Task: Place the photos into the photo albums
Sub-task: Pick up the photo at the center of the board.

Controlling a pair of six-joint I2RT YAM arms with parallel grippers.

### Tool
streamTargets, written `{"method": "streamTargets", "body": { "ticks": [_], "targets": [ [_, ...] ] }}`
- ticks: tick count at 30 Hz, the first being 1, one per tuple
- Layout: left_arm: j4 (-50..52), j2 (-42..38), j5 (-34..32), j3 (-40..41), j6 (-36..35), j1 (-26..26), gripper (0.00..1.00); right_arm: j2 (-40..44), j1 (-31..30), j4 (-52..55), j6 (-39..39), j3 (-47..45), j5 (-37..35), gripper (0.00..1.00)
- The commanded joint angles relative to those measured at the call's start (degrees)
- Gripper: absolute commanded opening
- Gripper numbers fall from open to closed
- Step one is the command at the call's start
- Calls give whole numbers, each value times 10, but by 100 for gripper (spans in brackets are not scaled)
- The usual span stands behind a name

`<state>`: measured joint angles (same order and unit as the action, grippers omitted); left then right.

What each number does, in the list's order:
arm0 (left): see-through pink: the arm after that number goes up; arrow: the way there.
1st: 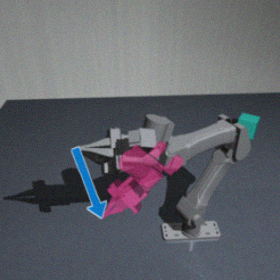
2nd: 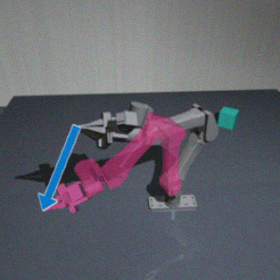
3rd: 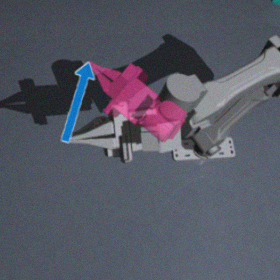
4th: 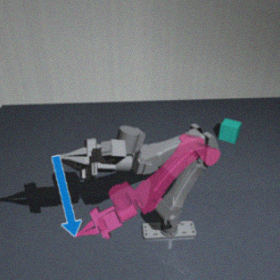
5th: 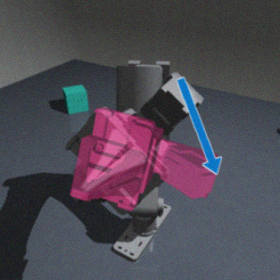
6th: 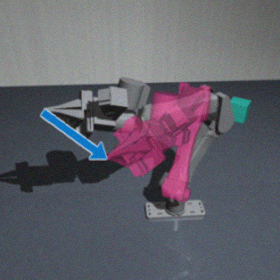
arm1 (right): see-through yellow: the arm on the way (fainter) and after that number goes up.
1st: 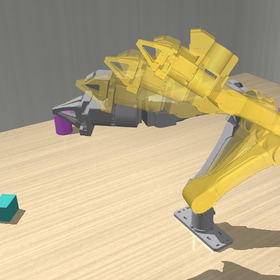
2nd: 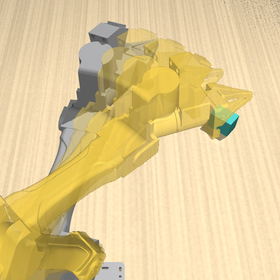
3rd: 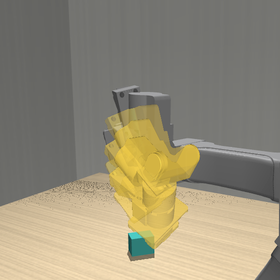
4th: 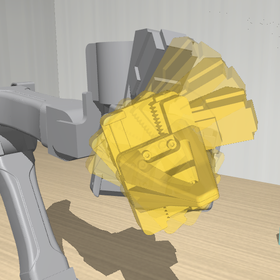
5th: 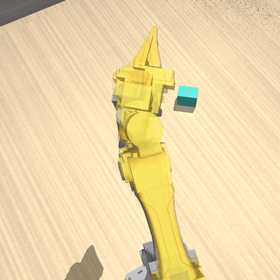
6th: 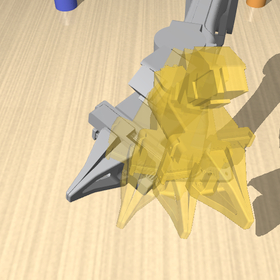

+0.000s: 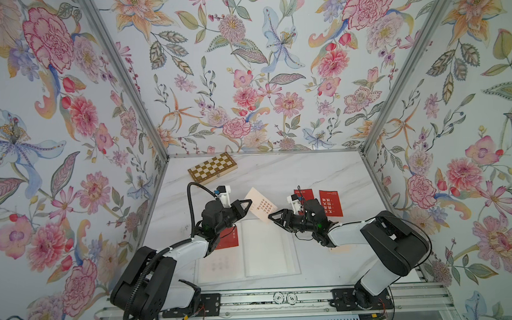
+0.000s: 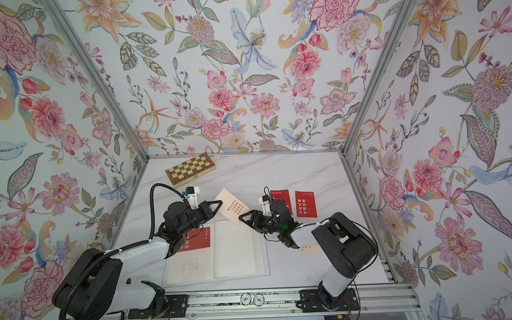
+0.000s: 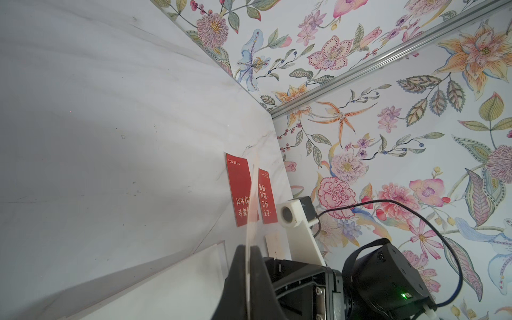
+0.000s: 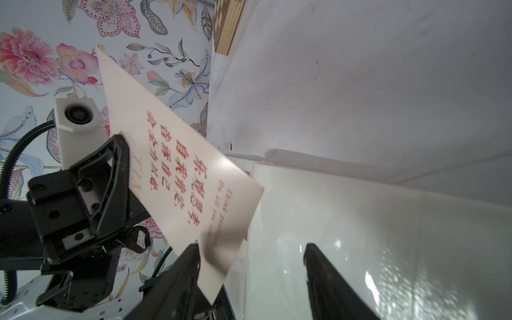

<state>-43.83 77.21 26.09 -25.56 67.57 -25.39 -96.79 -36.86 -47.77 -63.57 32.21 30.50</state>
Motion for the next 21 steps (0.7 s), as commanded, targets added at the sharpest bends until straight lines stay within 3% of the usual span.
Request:
{"method": "streamTargets", "body": {
  "ticks": [1, 7, 12, 18, 20, 21],
  "targets": [
    [-16, -13, -12, 14, 10, 6, 0, -34, -16, -111, -49, 25, 5, 60],
    [-4, -21, -15, 19, 9, 10, 0, -77, -25, -178, -98, 56, 16, 43],
    [52, -44, -24, 19, -12, 13, 0, -52, -25, -155, -91, 50, 6, 30],
    [116, -74, -30, 14, -43, 14, 5, -30, -27, -132, -80, 46, 5, 6],
    [140, -84, -33, 11, -53, 16, 12, -28, -28, -131, -80, 47, 5, 1],
    [158, -89, -35, 9, -59, 17, 21, -25, -29, -131, -79, 47, 6, 0]
  ]
}}
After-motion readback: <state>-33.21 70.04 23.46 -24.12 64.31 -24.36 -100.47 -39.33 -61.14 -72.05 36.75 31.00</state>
